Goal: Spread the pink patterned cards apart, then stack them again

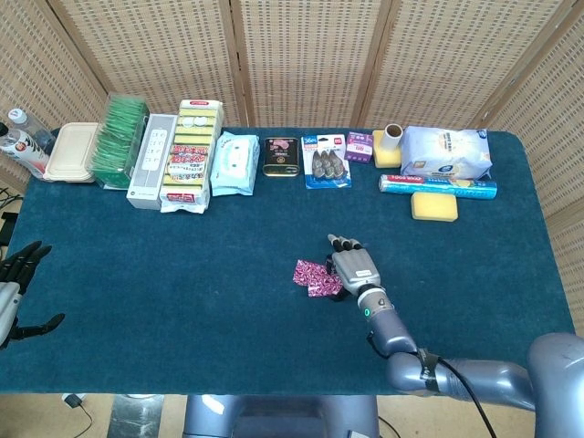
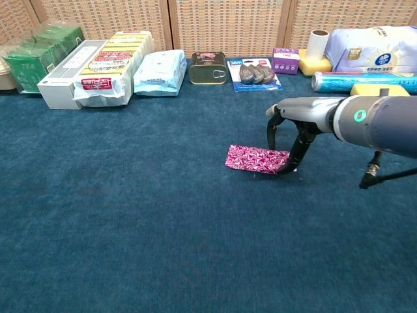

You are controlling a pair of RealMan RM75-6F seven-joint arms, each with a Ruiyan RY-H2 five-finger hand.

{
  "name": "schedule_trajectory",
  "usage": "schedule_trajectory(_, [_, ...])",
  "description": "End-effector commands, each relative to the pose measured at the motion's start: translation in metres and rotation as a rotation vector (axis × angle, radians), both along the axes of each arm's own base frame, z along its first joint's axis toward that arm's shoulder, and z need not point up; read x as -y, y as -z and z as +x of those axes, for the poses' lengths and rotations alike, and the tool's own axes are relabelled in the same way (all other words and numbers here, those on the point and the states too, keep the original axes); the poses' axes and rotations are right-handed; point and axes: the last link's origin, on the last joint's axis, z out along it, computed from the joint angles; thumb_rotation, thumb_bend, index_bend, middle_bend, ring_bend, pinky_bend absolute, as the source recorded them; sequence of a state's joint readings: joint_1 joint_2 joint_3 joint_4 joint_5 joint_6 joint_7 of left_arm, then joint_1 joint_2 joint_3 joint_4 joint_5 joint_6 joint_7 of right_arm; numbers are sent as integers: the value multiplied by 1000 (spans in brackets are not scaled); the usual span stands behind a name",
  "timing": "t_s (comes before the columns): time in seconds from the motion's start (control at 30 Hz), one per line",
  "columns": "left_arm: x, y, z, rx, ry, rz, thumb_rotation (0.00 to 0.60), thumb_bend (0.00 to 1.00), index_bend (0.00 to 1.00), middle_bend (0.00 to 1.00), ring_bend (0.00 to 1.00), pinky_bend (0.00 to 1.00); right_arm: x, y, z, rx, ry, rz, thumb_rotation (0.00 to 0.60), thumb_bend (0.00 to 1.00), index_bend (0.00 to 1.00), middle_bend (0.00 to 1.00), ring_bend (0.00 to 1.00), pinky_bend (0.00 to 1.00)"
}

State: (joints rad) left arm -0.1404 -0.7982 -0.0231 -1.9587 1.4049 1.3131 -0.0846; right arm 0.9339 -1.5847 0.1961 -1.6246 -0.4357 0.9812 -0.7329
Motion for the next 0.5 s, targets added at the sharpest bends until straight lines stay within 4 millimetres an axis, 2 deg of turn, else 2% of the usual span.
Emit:
schedule_trajectory(0.03, [1,-3,-1,5,3,2,600,197,0,0,0,69,6,7,13,-12,52,-41,566,248,437,0,0,49])
schedule_trajectory(0.5, [3,-6,-3,20,10,-5,600,196,0,0,0,69,1,21,29,-65,121,-90,563,248,411,0,0,43])
